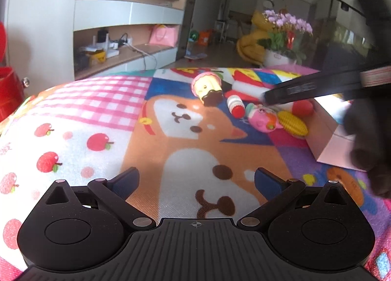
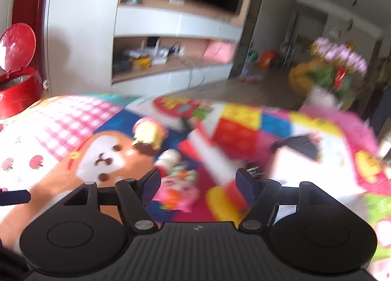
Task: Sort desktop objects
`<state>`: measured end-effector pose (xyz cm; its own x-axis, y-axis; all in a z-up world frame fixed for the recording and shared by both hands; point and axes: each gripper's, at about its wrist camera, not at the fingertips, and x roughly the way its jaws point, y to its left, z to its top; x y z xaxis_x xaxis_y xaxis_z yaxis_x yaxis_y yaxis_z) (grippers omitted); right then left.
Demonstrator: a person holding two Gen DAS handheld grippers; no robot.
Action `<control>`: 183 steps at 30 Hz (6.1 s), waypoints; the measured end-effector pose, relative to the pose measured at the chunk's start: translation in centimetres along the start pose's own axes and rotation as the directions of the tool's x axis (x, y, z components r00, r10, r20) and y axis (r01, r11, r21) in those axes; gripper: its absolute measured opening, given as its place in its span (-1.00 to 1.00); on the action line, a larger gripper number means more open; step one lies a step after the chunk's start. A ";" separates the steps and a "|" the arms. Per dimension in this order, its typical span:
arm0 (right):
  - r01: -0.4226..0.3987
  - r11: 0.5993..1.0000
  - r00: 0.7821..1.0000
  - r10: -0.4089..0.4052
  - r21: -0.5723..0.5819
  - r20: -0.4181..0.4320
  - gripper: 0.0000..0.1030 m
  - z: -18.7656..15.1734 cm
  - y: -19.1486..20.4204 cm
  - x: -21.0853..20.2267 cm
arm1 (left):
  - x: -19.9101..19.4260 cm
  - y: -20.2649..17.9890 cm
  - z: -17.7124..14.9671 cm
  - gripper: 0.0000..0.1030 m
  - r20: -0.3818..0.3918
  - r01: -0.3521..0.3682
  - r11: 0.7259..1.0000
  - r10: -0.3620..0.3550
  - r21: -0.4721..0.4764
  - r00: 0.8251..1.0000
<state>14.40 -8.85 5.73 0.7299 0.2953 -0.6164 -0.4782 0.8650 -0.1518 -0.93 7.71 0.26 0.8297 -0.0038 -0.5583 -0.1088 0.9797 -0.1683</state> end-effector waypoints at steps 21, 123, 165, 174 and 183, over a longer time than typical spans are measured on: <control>-0.080 0.996 0.995 0.078 -0.039 -0.064 -0.06 -5.0 1.4 -4.7 | 0.1 0.9 -0.1 1.00 -0.022 0.014 0.998 -0.015 -0.067 1.000; 0.192 0.916 0.978 -0.147 0.353 -0.151 1.00 -18.8 -7.8 -11.9 | -1.2 -8.8 -2.0 0.87 -0.216 0.257 0.952 -0.220 0.164 0.951; 0.032 0.961 0.996 -0.006 0.273 -0.092 -0.05 -15.6 -7.8 -12.0 | -2.0 -7.7 -2.0 0.37 -0.152 0.213 0.942 -0.177 0.261 0.972; -0.019 0.946 0.988 0.067 0.322 -0.140 -0.05 -17.0 -7.6 -14.5 | -1.5 -8.7 -2.5 0.05 -0.163 0.223 0.913 -0.176 0.341 0.971; 0.013 0.932 0.991 0.037 0.362 -0.131 -0.06 -18.6 -7.9 -17.9 | -4.4 -10.2 -3.8 -0.04 -0.145 0.246 0.879 -0.203 0.408 0.968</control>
<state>-3.97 -28.53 3.65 0.6416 0.2715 -0.7174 -0.2596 0.9569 0.1301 -5.50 -3.04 1.35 0.7460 -0.2317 -0.6243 0.3315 0.9423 0.0463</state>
